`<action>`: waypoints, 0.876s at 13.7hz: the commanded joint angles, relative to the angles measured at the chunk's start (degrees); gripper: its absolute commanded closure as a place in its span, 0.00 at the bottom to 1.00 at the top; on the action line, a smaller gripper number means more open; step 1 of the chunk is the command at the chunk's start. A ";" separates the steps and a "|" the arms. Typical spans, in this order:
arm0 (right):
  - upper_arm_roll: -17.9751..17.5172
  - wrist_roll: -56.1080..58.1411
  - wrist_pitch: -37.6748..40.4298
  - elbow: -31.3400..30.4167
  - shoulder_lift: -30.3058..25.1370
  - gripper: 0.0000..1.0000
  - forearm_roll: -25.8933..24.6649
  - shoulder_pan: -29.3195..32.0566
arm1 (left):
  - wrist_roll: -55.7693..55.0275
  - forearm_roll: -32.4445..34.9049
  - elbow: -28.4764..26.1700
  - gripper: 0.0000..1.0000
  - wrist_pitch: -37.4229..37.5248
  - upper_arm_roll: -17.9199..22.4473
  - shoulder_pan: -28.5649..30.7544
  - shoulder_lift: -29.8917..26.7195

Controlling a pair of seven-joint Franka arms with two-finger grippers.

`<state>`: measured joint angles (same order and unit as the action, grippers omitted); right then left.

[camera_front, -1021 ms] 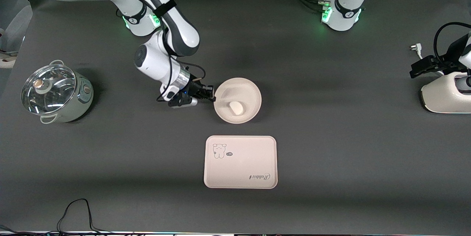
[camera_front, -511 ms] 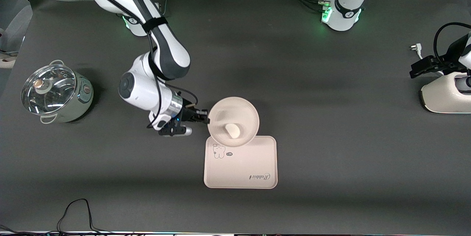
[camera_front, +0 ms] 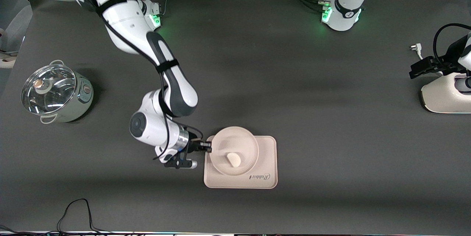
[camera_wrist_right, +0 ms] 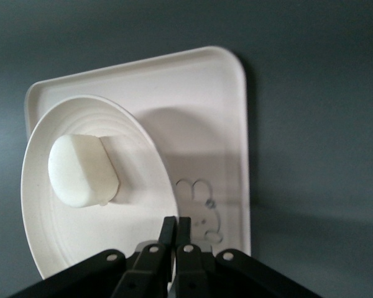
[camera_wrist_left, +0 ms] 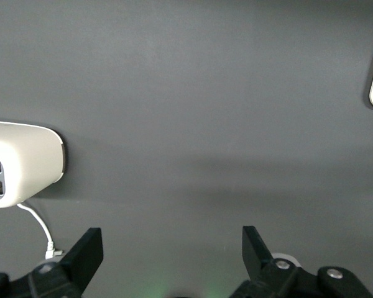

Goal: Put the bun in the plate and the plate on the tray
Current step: 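Carry the plate over the rabbit-print tray with the right gripper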

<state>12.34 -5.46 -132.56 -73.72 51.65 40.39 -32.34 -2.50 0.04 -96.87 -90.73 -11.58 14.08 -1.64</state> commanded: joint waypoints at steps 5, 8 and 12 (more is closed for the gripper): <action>-0.38 -10.43 1.95 10.79 7.15 1.00 -3.91 -0.09 | 0.30 0.66 1.15 0.00 0.55 0.24 -0.55 0.41; -0.56 -11.59 1.60 10.52 7.32 1.00 -4.00 -0.88 | 0.39 0.66 1.15 0.00 0.64 0.24 -0.55 0.41; -0.56 -11.50 1.51 10.35 8.02 1.00 -3.92 -0.97 | 0.39 0.66 1.24 0.00 0.38 0.24 -0.55 0.41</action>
<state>11.76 -14.66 -131.61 -65.26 58.57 37.99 -33.27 -2.50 0.04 -96.86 -90.73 -11.58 14.08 -1.60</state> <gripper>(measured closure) 0.969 0.000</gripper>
